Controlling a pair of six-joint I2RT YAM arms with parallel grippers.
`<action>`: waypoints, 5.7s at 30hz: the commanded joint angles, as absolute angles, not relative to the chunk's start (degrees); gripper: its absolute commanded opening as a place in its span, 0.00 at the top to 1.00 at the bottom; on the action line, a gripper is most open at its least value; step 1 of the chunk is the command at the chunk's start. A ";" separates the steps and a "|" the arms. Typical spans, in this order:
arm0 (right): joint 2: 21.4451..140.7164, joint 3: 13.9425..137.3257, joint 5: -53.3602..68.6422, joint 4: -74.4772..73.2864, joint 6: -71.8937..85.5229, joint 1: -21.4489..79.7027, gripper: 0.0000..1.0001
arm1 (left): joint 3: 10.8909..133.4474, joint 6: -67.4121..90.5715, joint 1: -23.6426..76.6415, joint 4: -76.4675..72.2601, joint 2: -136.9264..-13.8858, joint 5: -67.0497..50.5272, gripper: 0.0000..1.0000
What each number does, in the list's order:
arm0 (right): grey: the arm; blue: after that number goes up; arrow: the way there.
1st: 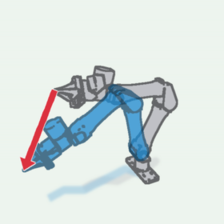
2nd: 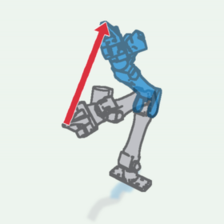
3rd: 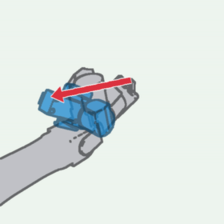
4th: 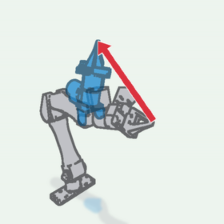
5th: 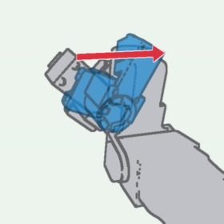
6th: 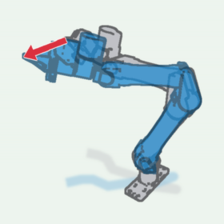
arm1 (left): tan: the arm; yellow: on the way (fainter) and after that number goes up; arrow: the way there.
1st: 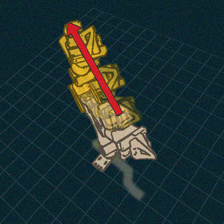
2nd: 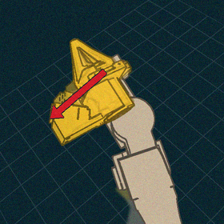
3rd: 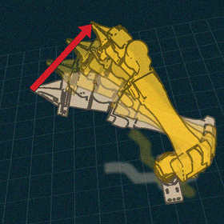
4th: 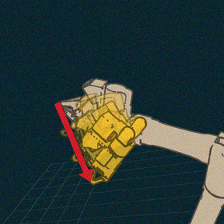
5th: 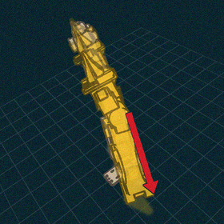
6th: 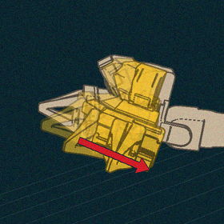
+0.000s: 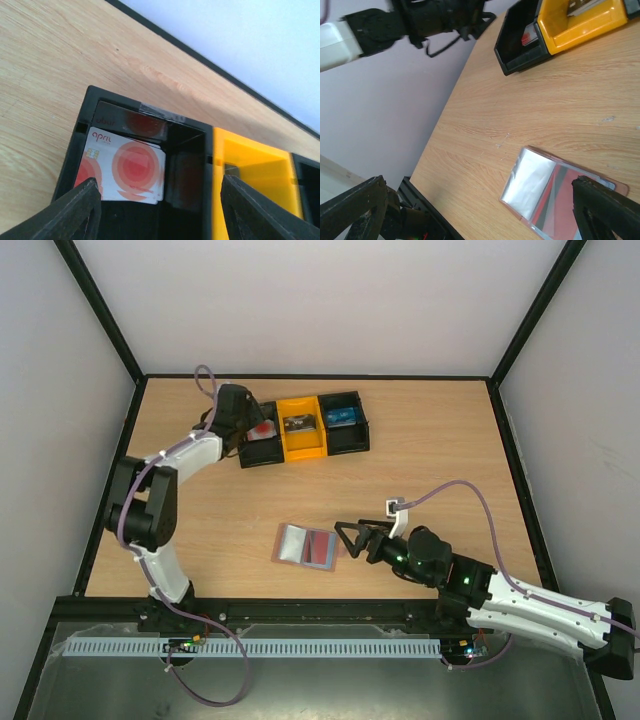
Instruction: Take the credit cards out of the card holder
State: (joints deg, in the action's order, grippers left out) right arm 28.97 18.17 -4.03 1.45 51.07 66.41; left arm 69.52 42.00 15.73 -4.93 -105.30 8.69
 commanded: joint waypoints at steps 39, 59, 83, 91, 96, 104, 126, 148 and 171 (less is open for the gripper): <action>32.83 10.55 -5.77 7.15 62.75 66.78 0.08 | 26.30 40.53 39.52 -1.17 -75.26 -16.01 0.49; 50.67 9.19 4.92 23.32 68.20 66.75 0.20 | 17.68 49.59 43.89 -10.39 -70.27 -16.67 0.87; 64.67 11.22 1.39 28.51 69.37 66.80 0.26 | 14.42 52.10 45.40 -13.03 -67.95 -16.11 0.97; 71.09 11.77 2.55 32.74 70.12 66.86 0.29 | 13.88 52.46 45.75 -13.48 -68.33 -15.74 0.97; 72.90 11.79 2.72 33.20 70.23 66.80 0.30 | 13.53 52.72 46.01 -14.04 -68.56 -15.73 0.97; 71.50 12.06 3.23 33.68 70.15 66.80 0.30 | 13.62 52.78 46.10 -14.37 -68.80 -15.56 0.97; 74.34 14.88 9.96 39.46 68.97 66.80 0.30 | 13.13 52.87 46.40 -14.96 -69.61 -15.29 0.97; 80.62 18.46 14.56 43.53 68.62 67.46 0.27 | 14.44 53.85 46.40 -8.44 -63.85 -11.73 0.81; 83.19 20.85 7.65 34.45 66.58 67.34 0.68 | 9.98 56.54 46.37 -17.69 -54.81 -17.52 0.93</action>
